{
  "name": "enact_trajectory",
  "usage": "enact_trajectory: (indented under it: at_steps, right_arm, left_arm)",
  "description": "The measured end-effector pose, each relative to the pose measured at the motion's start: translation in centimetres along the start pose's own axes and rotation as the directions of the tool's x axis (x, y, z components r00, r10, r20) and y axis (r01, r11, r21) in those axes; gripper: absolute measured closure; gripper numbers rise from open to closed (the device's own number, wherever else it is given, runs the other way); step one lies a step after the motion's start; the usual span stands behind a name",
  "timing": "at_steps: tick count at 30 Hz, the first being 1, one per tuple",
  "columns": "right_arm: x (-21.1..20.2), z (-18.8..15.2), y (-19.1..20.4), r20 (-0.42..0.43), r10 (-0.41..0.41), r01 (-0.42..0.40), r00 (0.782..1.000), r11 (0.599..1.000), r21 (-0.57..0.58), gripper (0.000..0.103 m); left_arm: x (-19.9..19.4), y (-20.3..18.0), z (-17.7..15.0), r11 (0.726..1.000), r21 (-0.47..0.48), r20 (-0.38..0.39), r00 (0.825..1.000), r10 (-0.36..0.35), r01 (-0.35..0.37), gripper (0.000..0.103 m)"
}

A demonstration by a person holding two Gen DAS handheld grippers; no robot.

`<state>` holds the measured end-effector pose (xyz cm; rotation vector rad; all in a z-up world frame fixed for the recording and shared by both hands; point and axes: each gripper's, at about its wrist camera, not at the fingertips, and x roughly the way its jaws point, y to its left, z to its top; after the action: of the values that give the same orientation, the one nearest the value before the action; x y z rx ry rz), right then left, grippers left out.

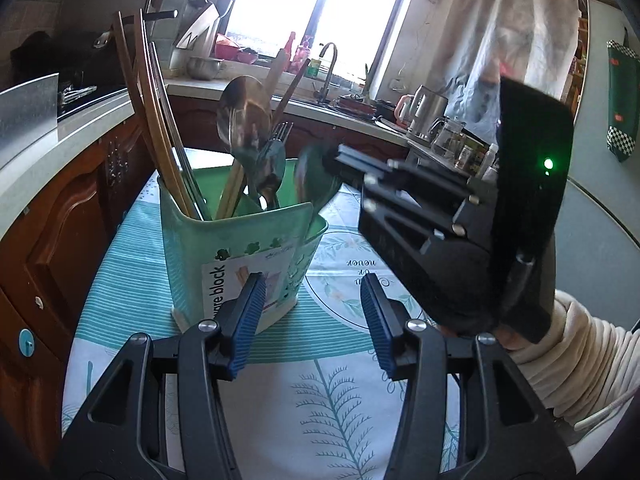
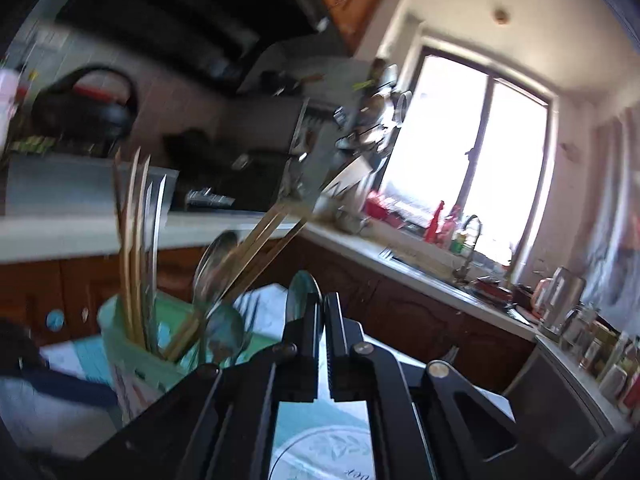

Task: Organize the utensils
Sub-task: 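Move the right tool over the small gold-handled spoon on the tablecloth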

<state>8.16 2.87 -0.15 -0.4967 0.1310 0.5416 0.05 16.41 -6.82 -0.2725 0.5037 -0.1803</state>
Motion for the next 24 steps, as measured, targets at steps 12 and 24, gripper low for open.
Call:
enact_trajectory:
  at_steps: [12, 24]
  right_arm:
    - [-1.0, -3.0, -4.2, -0.187, 0.241, -0.159, 0.952, 0.915, 0.372, 0.085]
    - [-2.3, -10.7, -12.5, -0.492, 0.217, 0.140, 0.843, 0.794, 0.591, 0.078]
  left_arm:
    - [1.5, -2.8, -0.2, 0.999, 0.028, -0.032, 0.999, -0.040, 0.041, 0.056]
    - [7.0, -7.7, 0.8, 0.997, 0.063, -0.138, 0.990, -0.030, 0.039, 0.056]
